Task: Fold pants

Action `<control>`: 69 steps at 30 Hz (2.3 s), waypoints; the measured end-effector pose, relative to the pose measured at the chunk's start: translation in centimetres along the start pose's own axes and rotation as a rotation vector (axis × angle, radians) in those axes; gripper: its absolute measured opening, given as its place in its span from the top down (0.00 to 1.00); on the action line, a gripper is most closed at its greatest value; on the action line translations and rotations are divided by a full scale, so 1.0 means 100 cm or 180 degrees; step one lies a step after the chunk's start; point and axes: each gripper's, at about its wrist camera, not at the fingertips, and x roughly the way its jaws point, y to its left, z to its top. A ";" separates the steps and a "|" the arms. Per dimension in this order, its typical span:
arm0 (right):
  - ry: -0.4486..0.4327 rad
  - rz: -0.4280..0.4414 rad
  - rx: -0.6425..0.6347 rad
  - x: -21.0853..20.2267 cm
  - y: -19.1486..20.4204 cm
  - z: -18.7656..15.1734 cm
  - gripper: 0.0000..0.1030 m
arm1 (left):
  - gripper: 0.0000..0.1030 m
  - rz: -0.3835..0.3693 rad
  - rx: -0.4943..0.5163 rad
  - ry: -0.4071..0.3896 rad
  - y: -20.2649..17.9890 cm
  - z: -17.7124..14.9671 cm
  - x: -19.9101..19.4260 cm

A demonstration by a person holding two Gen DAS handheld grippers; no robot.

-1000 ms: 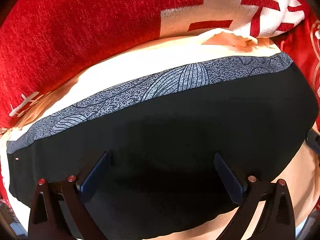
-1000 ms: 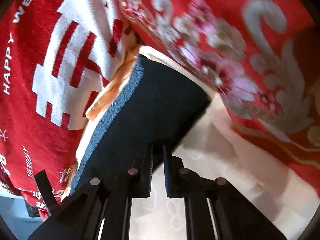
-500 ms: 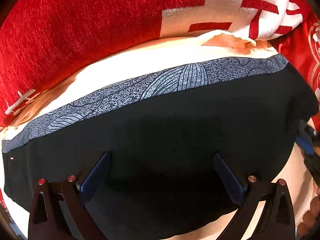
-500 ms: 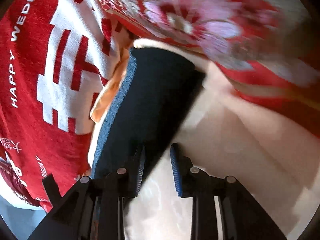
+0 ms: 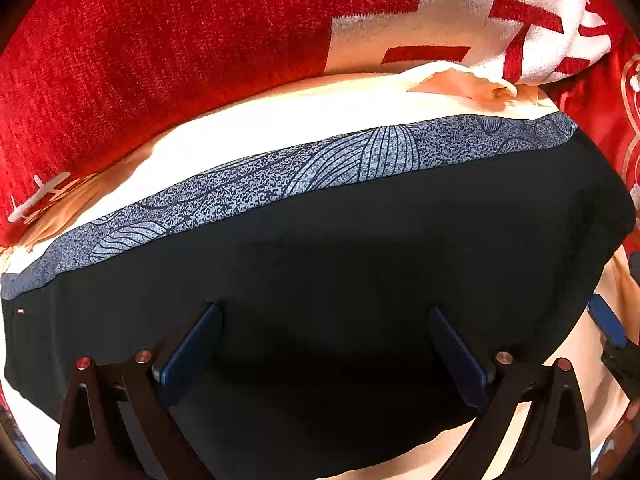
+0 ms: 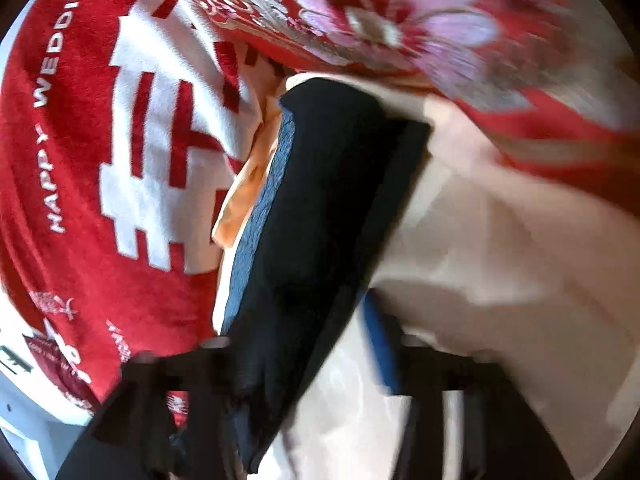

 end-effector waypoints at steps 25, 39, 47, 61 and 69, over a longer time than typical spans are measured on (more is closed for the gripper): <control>-0.0085 -0.0477 -0.1186 -0.005 0.099 0.005 0.86 | 0.33 -0.0231 0.0129 -0.0232 -0.002 -0.023 0.004; 0.0023 -0.0788 -0.2714 0.016 0.223 -0.088 0.86 | 0.28 -0.0599 -0.0097 -0.0256 0.115 -0.042 -0.022; 0.0368 -0.1047 -0.3452 0.081 0.255 -0.199 0.86 | 0.14 -0.0186 -0.0673 -0.0149 0.284 -0.108 -0.041; 0.0949 -0.2054 -0.4210 0.164 0.235 -0.331 0.66 | 0.14 -0.0080 -0.0892 -0.0075 0.381 -0.154 -0.047; 0.1189 -0.0993 -0.2162 0.112 0.203 -0.242 0.42 | 0.14 -0.0386 -0.0635 0.0019 0.329 -0.127 -0.034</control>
